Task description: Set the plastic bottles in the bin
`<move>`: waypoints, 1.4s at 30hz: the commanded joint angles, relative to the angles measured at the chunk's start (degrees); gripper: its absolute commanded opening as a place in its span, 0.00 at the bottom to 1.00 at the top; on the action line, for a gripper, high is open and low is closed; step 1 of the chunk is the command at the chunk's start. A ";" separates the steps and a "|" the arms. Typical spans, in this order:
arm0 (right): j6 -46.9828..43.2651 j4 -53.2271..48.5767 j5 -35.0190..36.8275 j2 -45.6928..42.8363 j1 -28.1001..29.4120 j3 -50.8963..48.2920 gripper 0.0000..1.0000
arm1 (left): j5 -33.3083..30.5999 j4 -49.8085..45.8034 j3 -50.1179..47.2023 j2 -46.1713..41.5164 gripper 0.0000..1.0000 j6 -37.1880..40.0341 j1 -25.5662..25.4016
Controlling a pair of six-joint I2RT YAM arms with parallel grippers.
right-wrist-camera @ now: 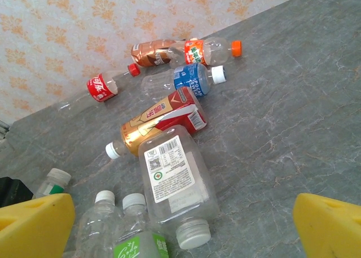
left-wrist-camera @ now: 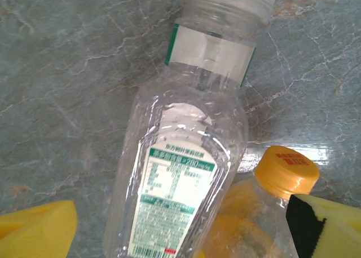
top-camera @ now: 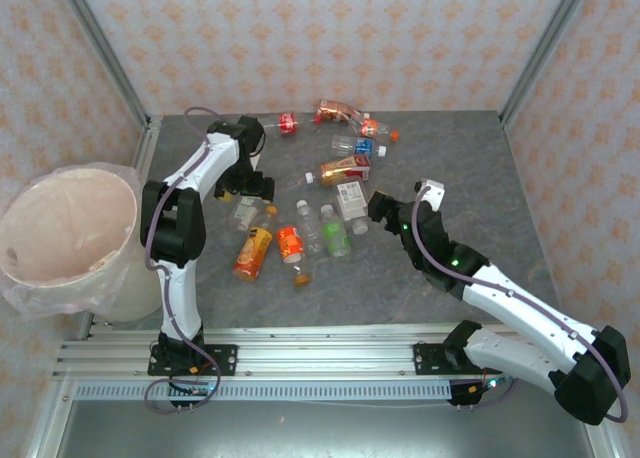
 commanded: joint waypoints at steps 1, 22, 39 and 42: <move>-0.30 -0.13 1.48 -0.27 -0.42 -0.35 0.99 | 1.78 1.78 -0.40 1.35 0.94 1.36 1.44; -0.61 0.62 1.45 1.88 -0.50 -1.01 0.99 | 5.15 11.33 -9.51 2.40 0.82 -0.21 6.39; -0.77 2.55 0.61 3.24 -0.50 -1.42 0.99 | 1.18 16.94 -12.36 -12.65 0.54 -4.85 6.41; -0.97 3.62 0.63 3.33 -0.50 -1.71 0.99 | 0.83 17.89 -12.07 -16.35 0.52 -6.07 6.30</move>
